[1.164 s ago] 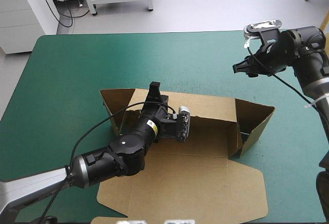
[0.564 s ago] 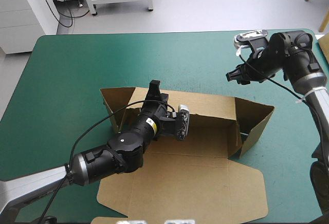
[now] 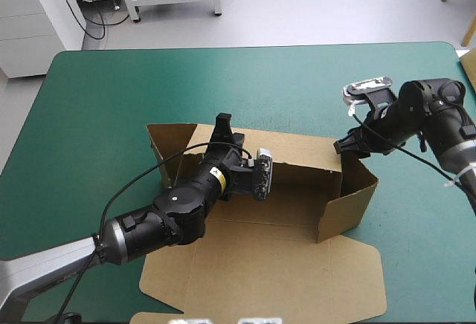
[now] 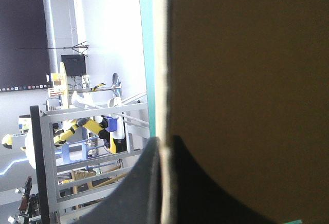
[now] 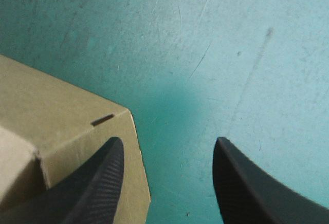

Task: Fold the box

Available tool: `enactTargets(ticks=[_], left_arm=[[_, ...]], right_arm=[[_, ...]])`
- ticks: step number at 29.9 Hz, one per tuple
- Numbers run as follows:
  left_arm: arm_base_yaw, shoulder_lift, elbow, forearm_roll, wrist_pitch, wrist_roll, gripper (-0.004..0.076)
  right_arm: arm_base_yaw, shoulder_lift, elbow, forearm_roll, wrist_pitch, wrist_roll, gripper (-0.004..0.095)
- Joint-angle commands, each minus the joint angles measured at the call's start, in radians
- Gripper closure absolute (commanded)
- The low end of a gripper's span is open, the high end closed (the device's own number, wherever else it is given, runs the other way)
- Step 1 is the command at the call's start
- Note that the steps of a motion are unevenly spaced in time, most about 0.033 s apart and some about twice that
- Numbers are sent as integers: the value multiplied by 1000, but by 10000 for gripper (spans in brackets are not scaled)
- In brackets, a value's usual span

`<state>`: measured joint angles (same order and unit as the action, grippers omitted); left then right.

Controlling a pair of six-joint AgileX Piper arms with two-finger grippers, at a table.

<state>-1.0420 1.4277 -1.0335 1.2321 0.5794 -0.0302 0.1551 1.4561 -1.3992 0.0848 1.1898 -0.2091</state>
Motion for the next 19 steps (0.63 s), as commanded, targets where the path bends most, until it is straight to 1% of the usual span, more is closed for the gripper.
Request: enactTargets(ticks=[1, 4, 9, 12, 16, 19], left_arm=[[-2, -31, -19, 16, -27, -6, 731], [-2, -31, -19, 16, -29, -6, 731], [-2, -31, -19, 16, -31, -6, 731], [-2, -31, -19, 16, -33, -6, 731], [-2, -31, -19, 16, -42, -6, 731], [-2, -31, -19, 16, -55, -6, 731]], right_arm=[[-7, -100, 40, 9, -21, -14, 425], [-7, -158, 98, 9, -23, -14, 425], [-7, -265, 211, 22, -82, -39, 447], [-7, -319, 298, 67, -116, -78, 467], [-4, -384, 400, 150, -190, -158, 469], [-4, -418, 454, 220, -208, -225, 470]])
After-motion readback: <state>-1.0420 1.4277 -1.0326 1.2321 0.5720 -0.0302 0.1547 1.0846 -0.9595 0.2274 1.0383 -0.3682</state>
